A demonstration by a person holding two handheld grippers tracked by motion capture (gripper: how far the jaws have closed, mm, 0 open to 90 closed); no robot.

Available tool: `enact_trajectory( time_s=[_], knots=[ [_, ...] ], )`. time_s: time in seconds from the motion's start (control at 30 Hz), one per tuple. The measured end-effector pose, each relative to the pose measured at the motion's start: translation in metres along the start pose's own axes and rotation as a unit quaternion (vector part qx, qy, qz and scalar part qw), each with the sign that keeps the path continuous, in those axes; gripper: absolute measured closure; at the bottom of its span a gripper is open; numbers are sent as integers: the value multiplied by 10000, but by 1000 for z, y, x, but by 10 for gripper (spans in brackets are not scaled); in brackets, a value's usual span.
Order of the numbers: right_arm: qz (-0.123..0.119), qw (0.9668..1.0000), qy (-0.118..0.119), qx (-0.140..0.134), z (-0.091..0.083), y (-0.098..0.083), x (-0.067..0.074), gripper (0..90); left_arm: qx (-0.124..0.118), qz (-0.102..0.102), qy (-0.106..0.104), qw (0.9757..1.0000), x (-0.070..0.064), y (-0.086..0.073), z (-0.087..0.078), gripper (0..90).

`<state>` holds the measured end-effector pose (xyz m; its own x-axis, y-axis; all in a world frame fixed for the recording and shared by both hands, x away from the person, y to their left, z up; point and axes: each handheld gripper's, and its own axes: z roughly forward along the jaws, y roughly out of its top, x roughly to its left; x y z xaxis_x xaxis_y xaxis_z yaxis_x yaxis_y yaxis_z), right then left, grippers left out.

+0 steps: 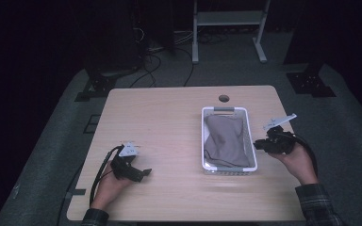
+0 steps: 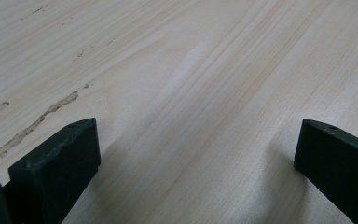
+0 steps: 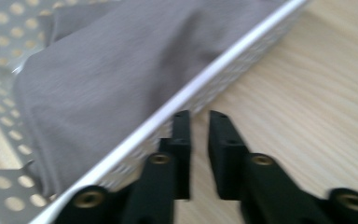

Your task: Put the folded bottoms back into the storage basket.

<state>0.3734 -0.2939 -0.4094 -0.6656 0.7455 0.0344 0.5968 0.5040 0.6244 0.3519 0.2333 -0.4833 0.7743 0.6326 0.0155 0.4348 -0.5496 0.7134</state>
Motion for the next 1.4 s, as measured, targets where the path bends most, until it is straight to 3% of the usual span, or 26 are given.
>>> enact_trajectory(
  time_s=[0.13,0.2,0.43,0.73,0.9,1.23,1.4],
  knots=[
    [209,9991,-311,-212,-2,-8,-5,490,-1,1,1,10000,0,0,0,0],
    [324,9974,-576,-300,0,-14,-7,359,-1,0,0,10000,0,0,0,0],
    [710,9930,-826,-457,7,-36,-15,17,-1,-1,1,10000,0,0,0,0],
    [788,9912,-969,-431,21,-49,-20,0,-3,11,-12,10000,0,0,0,0],
    [765,9905,-1113,-266,30,-52,-18,0,-4,21,-22,10000,0,0,0,0],
    [809,9903,-1111,-211,43,-58,-20,0,-5,26,-26,10000,0,0,0,0],
    [848,9908,-920,-522,46,-65,-24,0,-5,28,-28,10000,0,0,0,0]
  ],
)
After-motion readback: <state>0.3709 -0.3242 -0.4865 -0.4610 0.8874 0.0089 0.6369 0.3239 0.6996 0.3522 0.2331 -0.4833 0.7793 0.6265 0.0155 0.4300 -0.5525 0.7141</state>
